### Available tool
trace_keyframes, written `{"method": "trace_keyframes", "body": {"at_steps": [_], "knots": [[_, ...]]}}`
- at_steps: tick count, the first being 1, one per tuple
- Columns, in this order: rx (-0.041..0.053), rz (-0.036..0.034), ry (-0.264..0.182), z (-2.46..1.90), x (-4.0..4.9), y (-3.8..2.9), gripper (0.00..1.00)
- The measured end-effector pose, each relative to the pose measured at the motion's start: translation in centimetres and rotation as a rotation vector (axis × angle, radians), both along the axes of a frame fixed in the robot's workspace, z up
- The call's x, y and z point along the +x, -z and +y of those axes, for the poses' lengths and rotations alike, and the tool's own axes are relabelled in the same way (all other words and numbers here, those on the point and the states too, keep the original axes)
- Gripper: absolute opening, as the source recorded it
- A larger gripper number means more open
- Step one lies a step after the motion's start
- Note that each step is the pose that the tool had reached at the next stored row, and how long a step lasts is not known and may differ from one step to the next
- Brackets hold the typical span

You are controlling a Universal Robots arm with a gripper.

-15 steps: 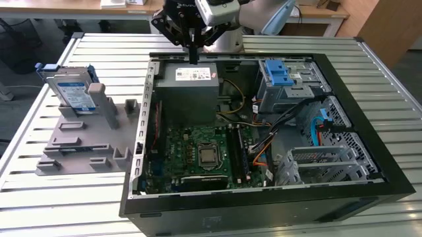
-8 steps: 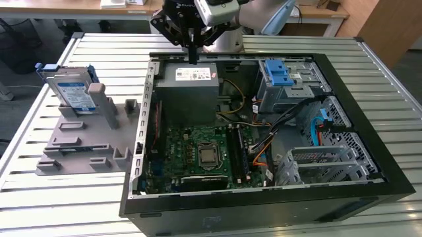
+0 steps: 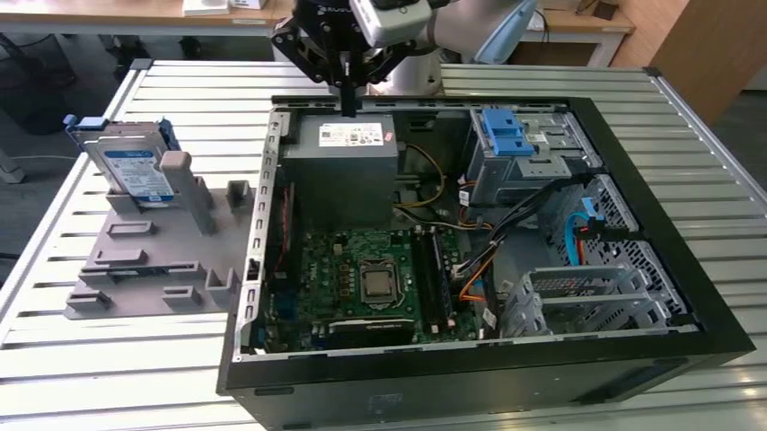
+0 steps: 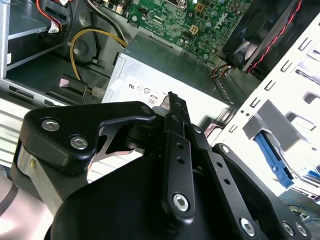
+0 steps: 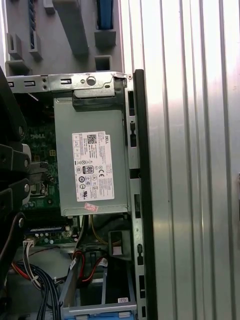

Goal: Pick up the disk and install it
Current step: 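Reach for the disk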

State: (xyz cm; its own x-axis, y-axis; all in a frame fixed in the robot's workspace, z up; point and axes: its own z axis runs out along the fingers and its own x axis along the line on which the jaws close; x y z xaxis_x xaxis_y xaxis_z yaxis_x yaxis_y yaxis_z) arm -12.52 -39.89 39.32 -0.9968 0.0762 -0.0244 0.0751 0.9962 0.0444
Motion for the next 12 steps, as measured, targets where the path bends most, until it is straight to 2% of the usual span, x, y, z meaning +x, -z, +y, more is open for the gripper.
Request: {"method": "trace_keyframes", "body": {"at_steps": [12], "knots": [[0.0, 0.0, 0.0, 0.0, -0.33, 0.02, 0.11]]}}
